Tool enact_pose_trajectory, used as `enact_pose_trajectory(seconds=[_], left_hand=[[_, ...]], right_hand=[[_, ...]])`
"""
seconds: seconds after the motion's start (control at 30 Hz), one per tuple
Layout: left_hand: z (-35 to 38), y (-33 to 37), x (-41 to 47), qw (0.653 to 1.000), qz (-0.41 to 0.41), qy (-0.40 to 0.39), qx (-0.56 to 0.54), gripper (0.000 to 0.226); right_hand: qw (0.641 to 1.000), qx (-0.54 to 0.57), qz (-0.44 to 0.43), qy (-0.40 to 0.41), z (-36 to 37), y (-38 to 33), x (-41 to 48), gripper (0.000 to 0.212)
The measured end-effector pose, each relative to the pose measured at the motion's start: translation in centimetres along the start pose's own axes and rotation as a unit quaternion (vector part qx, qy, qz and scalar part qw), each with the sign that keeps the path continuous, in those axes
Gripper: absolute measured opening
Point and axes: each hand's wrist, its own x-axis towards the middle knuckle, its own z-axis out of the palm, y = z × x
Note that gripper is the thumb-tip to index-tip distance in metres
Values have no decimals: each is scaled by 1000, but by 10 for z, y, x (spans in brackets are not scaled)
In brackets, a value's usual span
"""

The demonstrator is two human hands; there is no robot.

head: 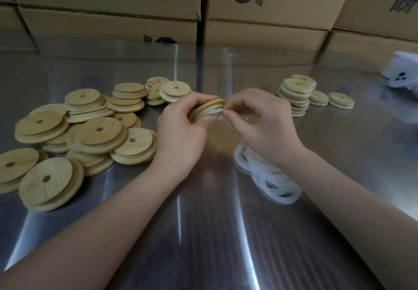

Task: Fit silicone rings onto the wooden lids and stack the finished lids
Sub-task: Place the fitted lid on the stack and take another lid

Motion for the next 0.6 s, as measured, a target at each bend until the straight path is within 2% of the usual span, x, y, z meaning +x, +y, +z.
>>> enact_pose_trajectory(seconds=[0.37, 0.6], left_hand=[[0, 2, 0, 1000, 6, -4, 26, 28], [0, 2, -1, 999, 6, -12, 30, 29]], right_hand=[[993, 62, 95, -19, -3, -1, 3, 3], [991, 78, 107, -31, -6, 0, 4, 7]])
